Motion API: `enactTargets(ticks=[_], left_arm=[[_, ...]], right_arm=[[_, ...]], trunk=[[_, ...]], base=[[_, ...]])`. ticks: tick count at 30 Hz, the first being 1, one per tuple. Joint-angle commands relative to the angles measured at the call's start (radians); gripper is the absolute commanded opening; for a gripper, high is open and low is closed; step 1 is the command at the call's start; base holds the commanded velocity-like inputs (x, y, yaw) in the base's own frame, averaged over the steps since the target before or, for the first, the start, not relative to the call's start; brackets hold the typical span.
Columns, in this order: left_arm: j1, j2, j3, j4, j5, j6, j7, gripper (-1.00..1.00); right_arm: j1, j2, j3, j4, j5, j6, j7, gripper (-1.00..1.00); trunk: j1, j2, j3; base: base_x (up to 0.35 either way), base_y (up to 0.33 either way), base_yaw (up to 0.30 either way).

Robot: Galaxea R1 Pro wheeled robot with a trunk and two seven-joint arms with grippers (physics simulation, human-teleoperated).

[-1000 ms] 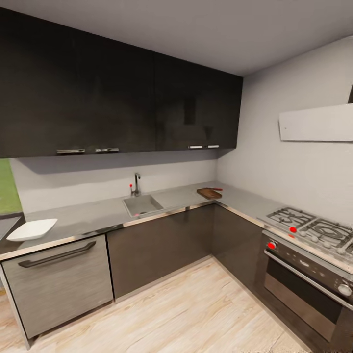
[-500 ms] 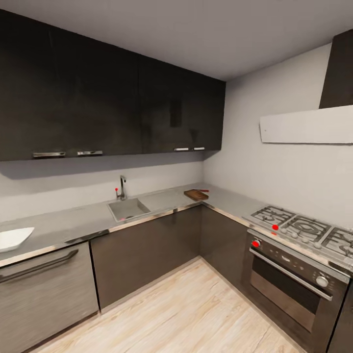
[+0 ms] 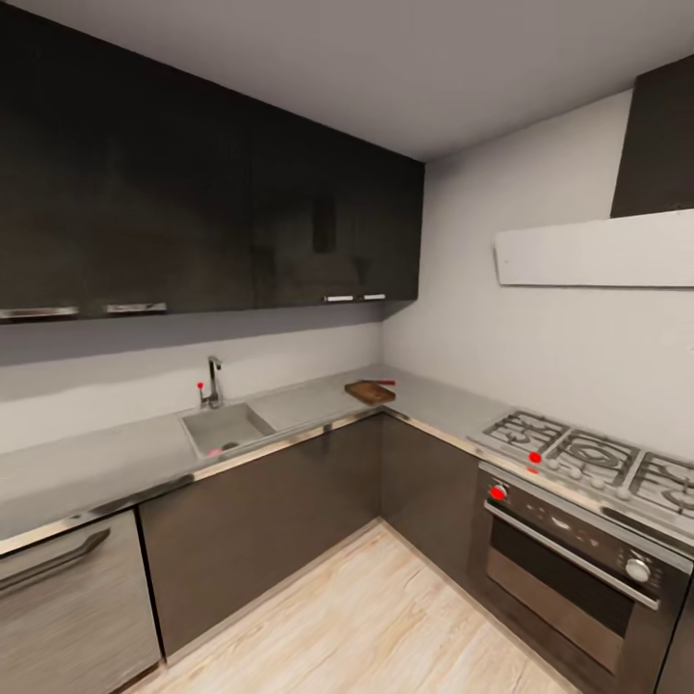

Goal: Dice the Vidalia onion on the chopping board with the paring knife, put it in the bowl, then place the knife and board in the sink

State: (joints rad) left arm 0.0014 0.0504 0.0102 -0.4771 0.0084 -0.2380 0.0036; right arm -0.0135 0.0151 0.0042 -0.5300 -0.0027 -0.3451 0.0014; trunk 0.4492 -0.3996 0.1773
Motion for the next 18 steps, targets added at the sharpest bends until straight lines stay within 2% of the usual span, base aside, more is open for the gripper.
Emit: enactTargets(ticks=[1,12,18], left_arm=[[0.0,0.0,0.001,0.0,0.001,-0.002,0.0,1.0],[0.0,-0.001,0.001,0.0,0.001,-0.001,0.001,1.0],[0.0,-0.001,0.001,0.0,0.001,-0.001,0.001,1.0]], right_arm=[[0.0,0.0,0.0,0.001,0.0,-0.003,0.0,1.0],[0.0,0.0,0.0,0.001,0.0,-0.002,0.0,1.0],[0.0,0.0,0.0,0.001,0.0,-0.003,0.0,1.0]], trunk=[[0.001,0.0,0.0],[0.001,0.0,-0.013],[0.001,0.0,-0.022]], base=[[0.302,0.091,-0.023],[0.314,0.033,-0.004],[0.313,-0.102,0.0]])
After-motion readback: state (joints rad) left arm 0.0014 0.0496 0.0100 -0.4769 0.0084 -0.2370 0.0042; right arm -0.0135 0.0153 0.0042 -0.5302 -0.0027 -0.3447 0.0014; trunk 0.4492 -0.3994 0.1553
